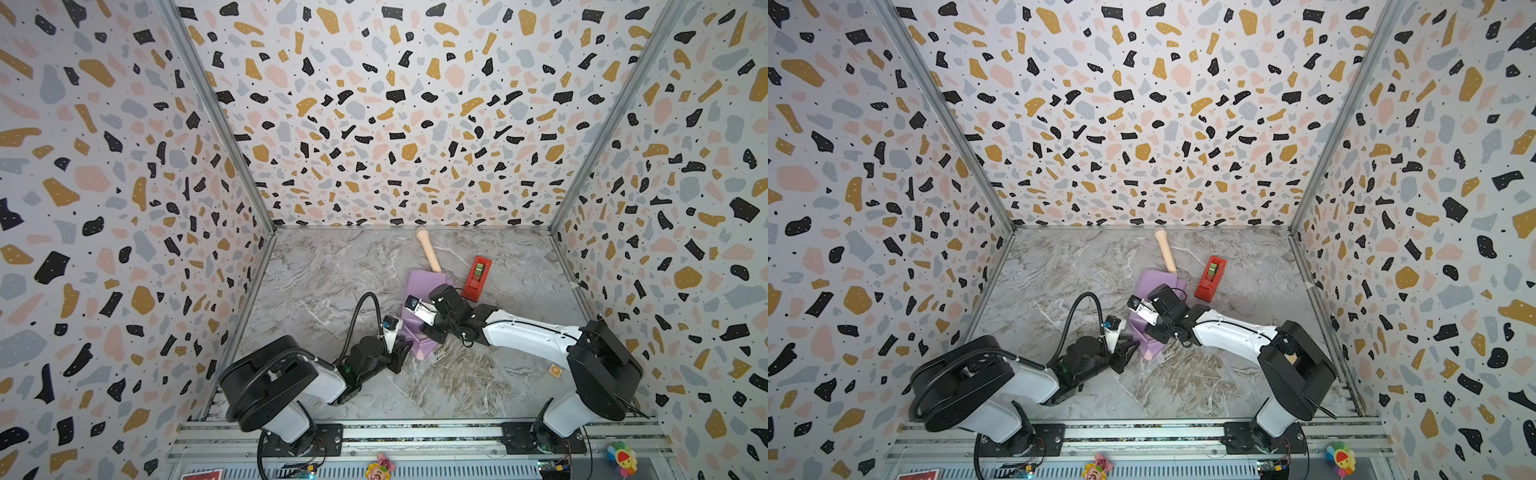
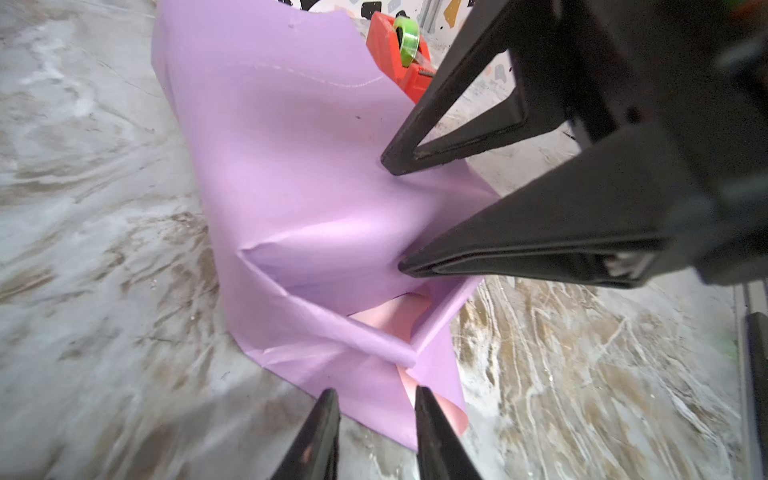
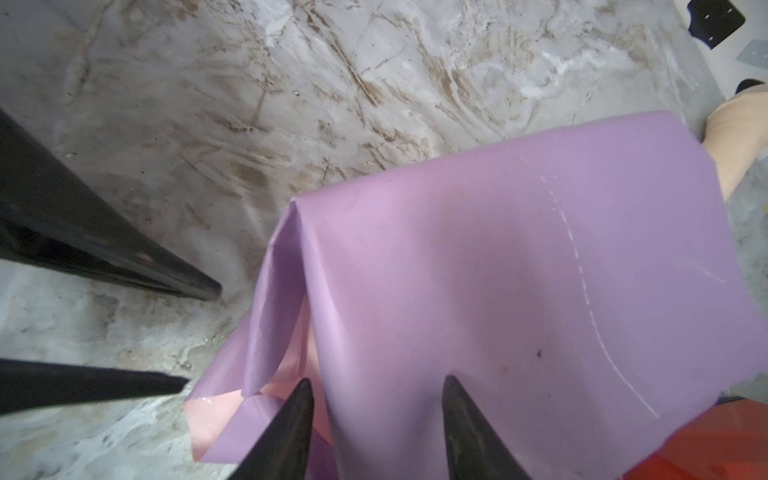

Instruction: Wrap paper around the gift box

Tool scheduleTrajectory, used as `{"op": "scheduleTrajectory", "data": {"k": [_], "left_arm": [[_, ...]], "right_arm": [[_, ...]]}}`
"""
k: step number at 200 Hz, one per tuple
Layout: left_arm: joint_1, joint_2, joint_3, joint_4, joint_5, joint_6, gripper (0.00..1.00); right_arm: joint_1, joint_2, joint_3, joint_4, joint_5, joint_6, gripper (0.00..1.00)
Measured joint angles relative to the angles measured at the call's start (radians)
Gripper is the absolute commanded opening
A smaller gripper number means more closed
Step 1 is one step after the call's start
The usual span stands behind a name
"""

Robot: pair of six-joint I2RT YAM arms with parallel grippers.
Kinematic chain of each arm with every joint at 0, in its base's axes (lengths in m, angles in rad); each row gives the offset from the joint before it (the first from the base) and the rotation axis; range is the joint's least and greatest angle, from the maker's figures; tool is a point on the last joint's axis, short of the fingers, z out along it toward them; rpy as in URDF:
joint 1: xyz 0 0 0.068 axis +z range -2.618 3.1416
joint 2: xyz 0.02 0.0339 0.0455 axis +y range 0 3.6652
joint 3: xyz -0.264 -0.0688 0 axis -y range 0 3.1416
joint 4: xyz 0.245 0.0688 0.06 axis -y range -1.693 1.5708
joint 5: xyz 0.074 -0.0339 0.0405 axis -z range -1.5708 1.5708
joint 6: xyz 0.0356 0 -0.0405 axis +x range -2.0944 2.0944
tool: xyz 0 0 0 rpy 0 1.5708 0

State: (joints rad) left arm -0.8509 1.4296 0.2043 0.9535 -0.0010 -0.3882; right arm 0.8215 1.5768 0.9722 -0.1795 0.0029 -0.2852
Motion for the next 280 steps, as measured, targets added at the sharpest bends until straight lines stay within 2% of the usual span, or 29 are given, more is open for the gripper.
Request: {"op": "scheduleTrajectory", "data": {"k": [10, 22, 28, 45, 69, 99, 120, 144, 163, 201, 242, 262, 280], "left_arm": [[0.002, -0.079, -0.001, -0.059, -0.019, -0.021, 0.46], [0.008, -0.180, 0.009, -0.146, -0.057, -0.051, 0.64], [0.014, -0.222, 0.020, -0.187, -0.078, -0.064, 0.70], [0.044, -0.308, 0.072, -0.286, -0.133, -0.108, 0.77], [0.111, -0.290, 0.198, -0.390, -0.142, -0.154, 0.77], [0.185, -0.100, 0.388, -0.476, -0.087, -0.196, 0.76], [0.211, 0.045, 0.492, -0.525, -0.026, -0.209, 0.74], [0.215, 0.164, 0.569, -0.570, 0.050, -0.218, 0.72], [0.215, 0.200, 0.582, -0.579, 0.104, -0.230, 0.71], [0.199, 0.201, 0.566, -0.549, 0.185, -0.279, 0.70], [0.160, 0.156, 0.443, -0.449, 0.233, -0.371, 0.70], [0.155, 0.127, 0.415, -0.473, 0.210, -0.385, 0.73], [0.153, 0.077, 0.415, -0.537, 0.143, -0.360, 0.74]], "right_arm": [[-0.003, -0.015, 0.005, -0.013, -0.011, 0.010, 0.57], [-0.004, -0.047, 0.005, -0.022, -0.023, 0.025, 0.60], [-0.005, -0.070, 0.005, -0.023, -0.032, 0.037, 0.62], [-0.016, -0.159, -0.011, -0.007, -0.053, 0.086, 0.66], [-0.071, -0.317, -0.101, 0.047, -0.108, 0.189, 0.72], [-0.280, -0.423, -0.242, 0.142, -0.256, 0.401, 0.81], [-0.363, -0.393, -0.290, 0.205, -0.346, 0.555, 0.85], [-0.372, -0.304, -0.292, 0.280, -0.425, 0.684, 0.84], [-0.376, -0.227, -0.290, 0.325, -0.465, 0.752, 0.81], [-0.401, -0.113, -0.278, 0.379, -0.517, 0.819, 0.77], [-0.443, -0.062, -0.229, 0.372, -0.586, 0.807, 0.74], [-0.468, -0.063, -0.210, 0.339, -0.578, 0.773, 0.77], [-0.483, -0.106, -0.213, 0.263, -0.505, 0.729, 0.79]]}}
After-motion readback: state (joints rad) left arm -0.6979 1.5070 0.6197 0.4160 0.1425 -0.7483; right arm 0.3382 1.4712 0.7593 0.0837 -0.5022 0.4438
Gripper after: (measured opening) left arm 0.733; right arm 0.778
